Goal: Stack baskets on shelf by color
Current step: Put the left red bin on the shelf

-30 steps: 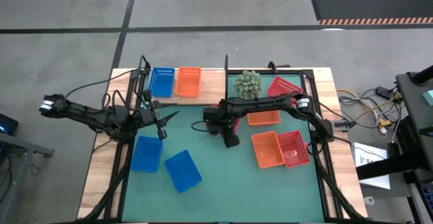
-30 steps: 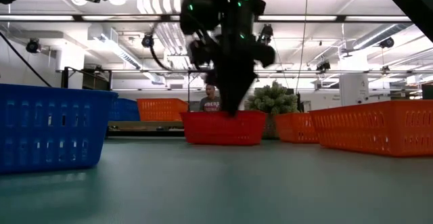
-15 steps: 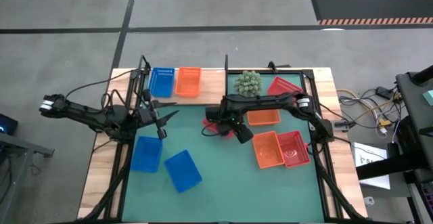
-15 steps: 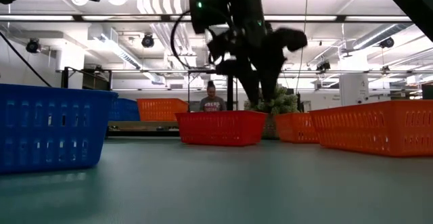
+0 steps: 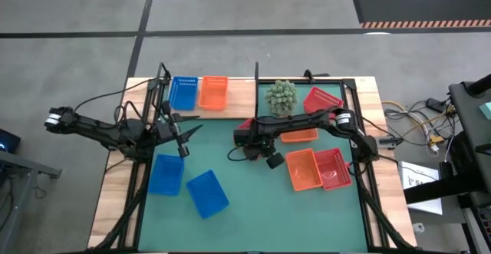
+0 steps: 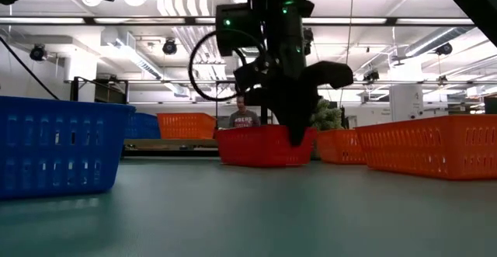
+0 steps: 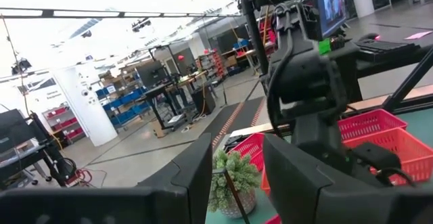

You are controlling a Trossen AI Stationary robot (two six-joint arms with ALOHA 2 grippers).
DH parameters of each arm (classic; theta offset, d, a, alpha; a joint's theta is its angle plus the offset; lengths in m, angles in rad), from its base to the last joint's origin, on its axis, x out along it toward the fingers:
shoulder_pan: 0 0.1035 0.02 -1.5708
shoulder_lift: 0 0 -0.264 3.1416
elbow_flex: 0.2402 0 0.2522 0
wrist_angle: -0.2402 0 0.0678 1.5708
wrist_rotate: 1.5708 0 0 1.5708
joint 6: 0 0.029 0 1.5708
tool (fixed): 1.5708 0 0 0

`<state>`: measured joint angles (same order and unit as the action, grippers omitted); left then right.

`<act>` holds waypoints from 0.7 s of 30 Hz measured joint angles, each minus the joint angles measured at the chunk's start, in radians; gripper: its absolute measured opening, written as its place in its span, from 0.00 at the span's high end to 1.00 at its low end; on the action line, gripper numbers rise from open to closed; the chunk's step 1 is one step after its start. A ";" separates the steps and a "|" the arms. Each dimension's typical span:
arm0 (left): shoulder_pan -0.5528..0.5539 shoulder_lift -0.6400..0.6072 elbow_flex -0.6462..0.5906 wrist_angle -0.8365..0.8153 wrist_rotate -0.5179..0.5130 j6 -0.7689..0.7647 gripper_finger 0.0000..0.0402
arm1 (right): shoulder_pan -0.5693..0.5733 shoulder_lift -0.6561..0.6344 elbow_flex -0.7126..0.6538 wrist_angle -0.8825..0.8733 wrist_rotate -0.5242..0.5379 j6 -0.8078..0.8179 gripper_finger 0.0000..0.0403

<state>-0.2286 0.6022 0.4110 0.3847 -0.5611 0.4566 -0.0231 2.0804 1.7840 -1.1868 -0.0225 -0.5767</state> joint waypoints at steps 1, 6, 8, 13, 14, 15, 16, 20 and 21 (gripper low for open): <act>0.000 0.000 0.000 0.000 0.000 0.002 0.71 | 0.008 0.000 0.014 -0.002 0.001 0.002 0.96; 0.000 0.000 0.000 0.000 0.000 0.003 0.71 | 0.042 0.000 0.128 -0.030 -0.003 0.057 0.97; 0.000 -0.002 0.000 0.000 0.000 0.003 0.71 | 0.048 0.000 0.195 -0.053 0.003 0.090 0.98; 0.000 -0.009 0.000 0.005 -0.001 0.002 0.71 | 0.049 0.000 0.349 -0.086 0.107 0.140 0.98; 0.000 -0.010 0.000 0.007 -0.001 0.001 0.71 | 0.048 0.000 0.376 -0.086 0.142 0.143 0.98; 0.000 -0.013 0.000 0.007 -0.001 0.001 0.71 | 0.046 0.000 0.401 -0.085 0.178 0.146 0.98; 0.000 -0.015 -0.001 0.005 -0.001 0.001 0.71 | 0.043 0.000 0.422 -0.084 0.213 0.149 0.98; 0.000 -0.023 -0.001 0.006 -0.001 0.003 0.71 | 0.014 0.000 0.484 -0.067 0.316 0.159 0.98; 0.000 -0.025 -0.001 0.007 -0.001 0.003 0.71 | 0.004 0.000 0.491 -0.056 0.332 0.165 0.98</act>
<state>-0.2285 0.5773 0.4103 0.3919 -0.5617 0.4592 -0.0189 2.0808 2.2753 -1.2425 0.3096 -0.4120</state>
